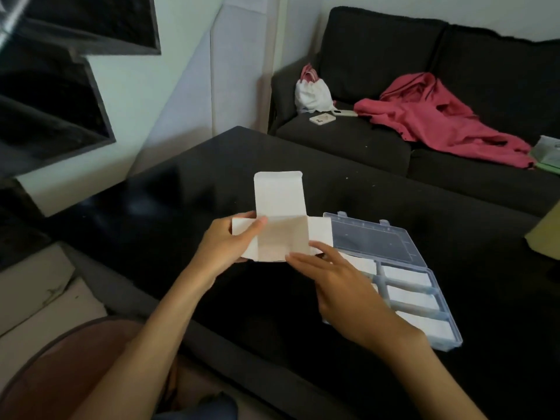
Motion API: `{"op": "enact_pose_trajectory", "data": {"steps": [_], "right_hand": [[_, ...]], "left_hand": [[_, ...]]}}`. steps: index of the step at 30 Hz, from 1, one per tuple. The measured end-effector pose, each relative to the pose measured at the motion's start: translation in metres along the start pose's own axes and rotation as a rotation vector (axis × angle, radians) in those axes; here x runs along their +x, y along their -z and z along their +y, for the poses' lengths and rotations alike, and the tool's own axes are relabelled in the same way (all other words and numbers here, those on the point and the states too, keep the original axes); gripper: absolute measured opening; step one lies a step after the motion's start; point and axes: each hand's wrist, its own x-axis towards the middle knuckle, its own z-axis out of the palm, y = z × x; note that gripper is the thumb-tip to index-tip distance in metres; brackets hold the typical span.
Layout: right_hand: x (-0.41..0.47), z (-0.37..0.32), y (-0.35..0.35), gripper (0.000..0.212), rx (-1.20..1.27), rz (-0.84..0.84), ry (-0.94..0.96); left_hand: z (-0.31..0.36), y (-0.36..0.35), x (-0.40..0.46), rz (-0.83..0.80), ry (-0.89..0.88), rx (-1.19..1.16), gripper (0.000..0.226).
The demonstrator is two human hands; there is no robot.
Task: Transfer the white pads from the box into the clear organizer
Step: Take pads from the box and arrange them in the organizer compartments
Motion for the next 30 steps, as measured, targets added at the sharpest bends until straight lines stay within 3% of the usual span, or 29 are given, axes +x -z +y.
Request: {"op": "enact_pose_trajectory", "data": {"steps": [4, 8, 10, 15, 18, 21, 25, 30], "right_hand": [[-0.003, 0.003, -0.011, 0.045, -0.017, -0.054, 0.067], [0.003, 0.002, -0.004, 0.032, 0.09, 0.031, -0.006], [0.014, -0.005, -0.001, 0.037, 0.119, 0.03, -0.01], [0.068, -0.015, -0.011, 0.04, 0.126, -0.235, -0.139], [0.096, -0.01, -0.027, 0.044, 0.066, -0.312, -0.227], [0.109, -0.009, -0.04, 0.052, -0.008, -0.289, -0.252], [0.113, -0.011, -0.04, 0.045, -0.006, -0.272, -0.292], [0.114, -0.014, -0.04, 0.06, -0.034, -0.24, -0.305]], "left_hand": [[-0.002, -0.001, -0.006, 0.02, -0.182, 0.259, 0.033], [0.001, -0.003, -0.004, 0.0, -0.166, 0.24, 0.028], [0.001, -0.002, -0.001, 0.015, -0.153, 0.206, 0.021], [0.003, -0.004, -0.001, 0.011, -0.123, 0.228, 0.025], [0.005, -0.004, 0.0, 0.032, -0.137, 0.214, 0.027], [0.007, -0.004, 0.0, 0.043, -0.136, 0.221, 0.029], [0.009, -0.004, 0.0, 0.05, -0.124, 0.248, 0.031], [0.011, -0.004, -0.002, 0.059, -0.116, 0.261, 0.031]]}}
